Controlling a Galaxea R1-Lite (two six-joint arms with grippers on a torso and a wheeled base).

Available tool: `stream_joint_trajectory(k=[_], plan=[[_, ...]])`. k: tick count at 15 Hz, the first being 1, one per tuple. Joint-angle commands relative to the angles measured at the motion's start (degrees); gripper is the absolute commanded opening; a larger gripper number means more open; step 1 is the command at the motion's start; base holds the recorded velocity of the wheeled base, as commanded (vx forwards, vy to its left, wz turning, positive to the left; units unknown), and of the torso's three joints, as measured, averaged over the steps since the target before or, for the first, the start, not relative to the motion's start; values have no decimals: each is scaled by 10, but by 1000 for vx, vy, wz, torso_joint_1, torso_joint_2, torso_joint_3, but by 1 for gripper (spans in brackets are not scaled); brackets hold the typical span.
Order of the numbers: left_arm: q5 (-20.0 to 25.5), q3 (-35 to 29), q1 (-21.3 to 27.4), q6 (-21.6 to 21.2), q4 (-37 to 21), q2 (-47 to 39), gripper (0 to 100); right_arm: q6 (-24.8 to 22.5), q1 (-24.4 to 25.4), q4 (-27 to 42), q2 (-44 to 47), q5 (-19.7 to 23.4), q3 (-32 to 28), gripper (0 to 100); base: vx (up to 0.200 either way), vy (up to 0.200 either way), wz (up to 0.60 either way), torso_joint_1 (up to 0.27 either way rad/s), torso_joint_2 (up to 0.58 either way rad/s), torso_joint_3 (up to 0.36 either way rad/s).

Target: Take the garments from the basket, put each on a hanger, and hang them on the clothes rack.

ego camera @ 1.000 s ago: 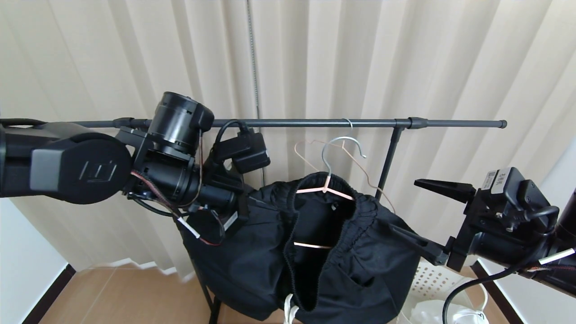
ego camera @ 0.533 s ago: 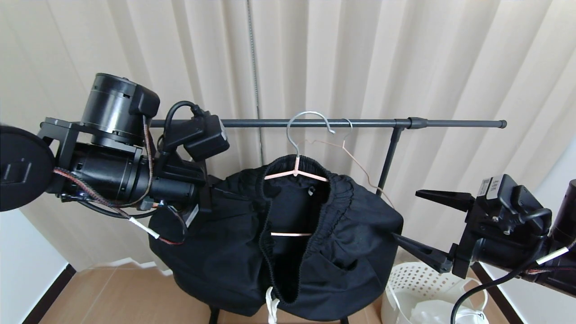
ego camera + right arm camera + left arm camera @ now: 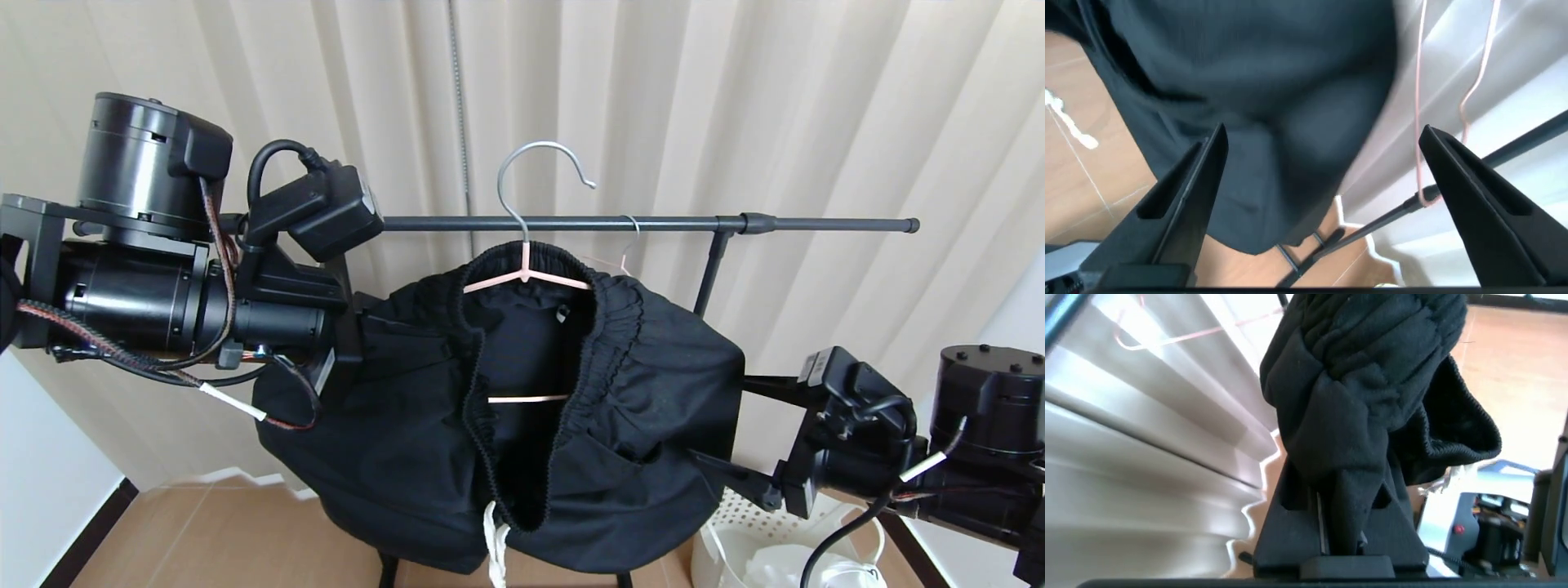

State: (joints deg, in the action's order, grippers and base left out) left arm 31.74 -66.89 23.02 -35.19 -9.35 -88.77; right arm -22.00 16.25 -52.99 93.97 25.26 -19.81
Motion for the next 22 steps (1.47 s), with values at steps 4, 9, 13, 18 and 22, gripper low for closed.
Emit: stream_joint_trajectory(k=[4, 9, 13, 18, 22], plan=[[-1, 2, 5, 3, 17, 0, 0, 2, 0, -57, 86, -28, -7, 100, 0, 0, 0, 0, 0, 0], [-1, 4, 8, 3, 17, 2, 0, 50, -3, -90, 118, -44, -30, 100, 0, 0, 0, 0, 0, 0], [-1, 5, 6, 3, 17, 3, 0, 55, -25, -94, 110, -43, -31, 0, 0, 0, 0, 0, 0, 0], [-1, 26, 4, 9, 17, 23, 0, 55, -60, -97, 113, -42, -43, 0, 0, 0, 0, 0, 0, 0], [-1, 45, -9, 17, 17, 55, 0, 55, -79, -95, 118, -41, -52, 0, 0, 0, 0, 0, 0, 0]])
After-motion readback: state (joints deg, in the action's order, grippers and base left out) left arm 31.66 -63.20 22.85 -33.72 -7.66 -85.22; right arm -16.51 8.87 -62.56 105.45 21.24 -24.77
